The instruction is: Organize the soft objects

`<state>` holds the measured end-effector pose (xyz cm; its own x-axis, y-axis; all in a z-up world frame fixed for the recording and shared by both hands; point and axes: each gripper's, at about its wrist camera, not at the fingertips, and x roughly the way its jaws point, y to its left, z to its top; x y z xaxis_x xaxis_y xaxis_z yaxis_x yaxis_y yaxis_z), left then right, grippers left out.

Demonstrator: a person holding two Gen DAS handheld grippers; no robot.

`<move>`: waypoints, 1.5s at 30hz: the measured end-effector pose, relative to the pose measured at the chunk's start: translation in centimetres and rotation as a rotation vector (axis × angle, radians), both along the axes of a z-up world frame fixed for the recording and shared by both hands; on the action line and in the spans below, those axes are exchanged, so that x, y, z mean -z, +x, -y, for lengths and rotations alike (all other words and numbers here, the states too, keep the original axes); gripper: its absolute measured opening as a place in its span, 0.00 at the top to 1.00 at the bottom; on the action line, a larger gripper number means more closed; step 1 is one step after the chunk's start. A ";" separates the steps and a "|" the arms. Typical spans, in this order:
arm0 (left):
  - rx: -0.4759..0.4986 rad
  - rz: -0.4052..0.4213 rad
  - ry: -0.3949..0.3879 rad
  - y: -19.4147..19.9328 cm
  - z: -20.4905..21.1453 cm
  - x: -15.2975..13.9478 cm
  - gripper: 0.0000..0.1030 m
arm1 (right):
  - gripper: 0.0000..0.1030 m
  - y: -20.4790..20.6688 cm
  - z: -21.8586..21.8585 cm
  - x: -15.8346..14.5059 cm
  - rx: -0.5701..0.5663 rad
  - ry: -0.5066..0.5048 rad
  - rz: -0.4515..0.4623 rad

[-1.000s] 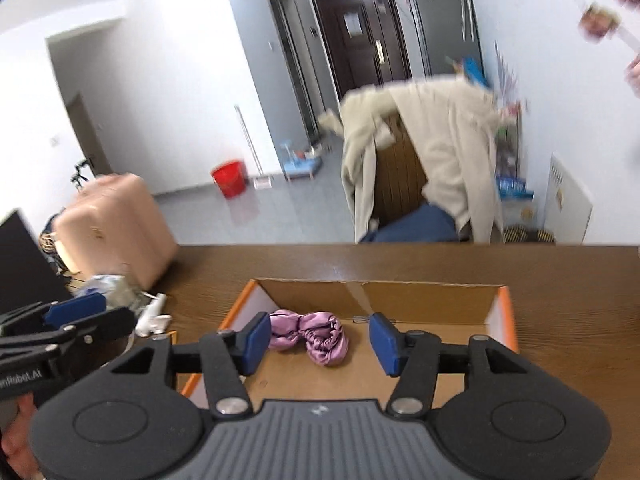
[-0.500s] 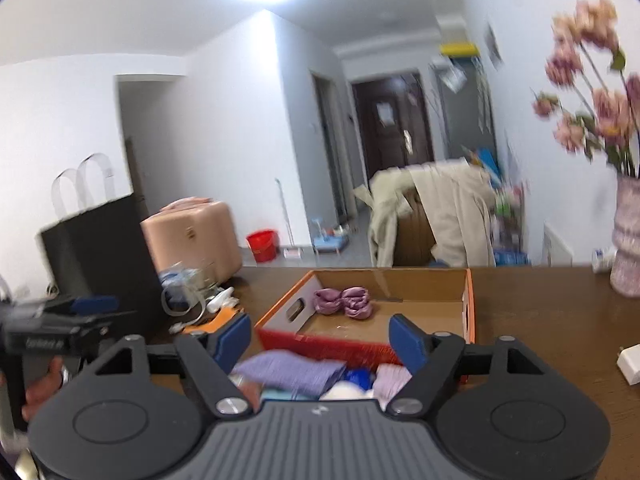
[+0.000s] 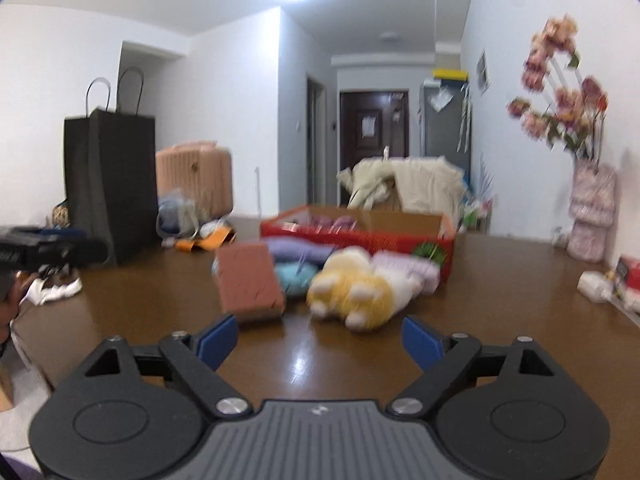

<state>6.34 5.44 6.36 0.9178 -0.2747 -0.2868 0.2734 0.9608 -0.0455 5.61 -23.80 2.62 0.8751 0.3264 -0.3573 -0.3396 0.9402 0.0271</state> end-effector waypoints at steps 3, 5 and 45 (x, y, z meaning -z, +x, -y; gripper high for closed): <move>-0.002 -0.023 -0.002 1.1 0.2 0.9 0.00 | 0.14 0.6 -0.6 1.2 0.014 -0.013 -0.033; 0.008 -0.035 0.007 2.1 0.6 1.3 0.00 | 0.14 1.2 -0.9 1.4 0.001 0.006 -0.051; 0.111 -0.391 -0.310 8.4 3.3 5.5 0.69 | 0.50 11.3 -0.6 2.5 -0.025 0.287 -0.275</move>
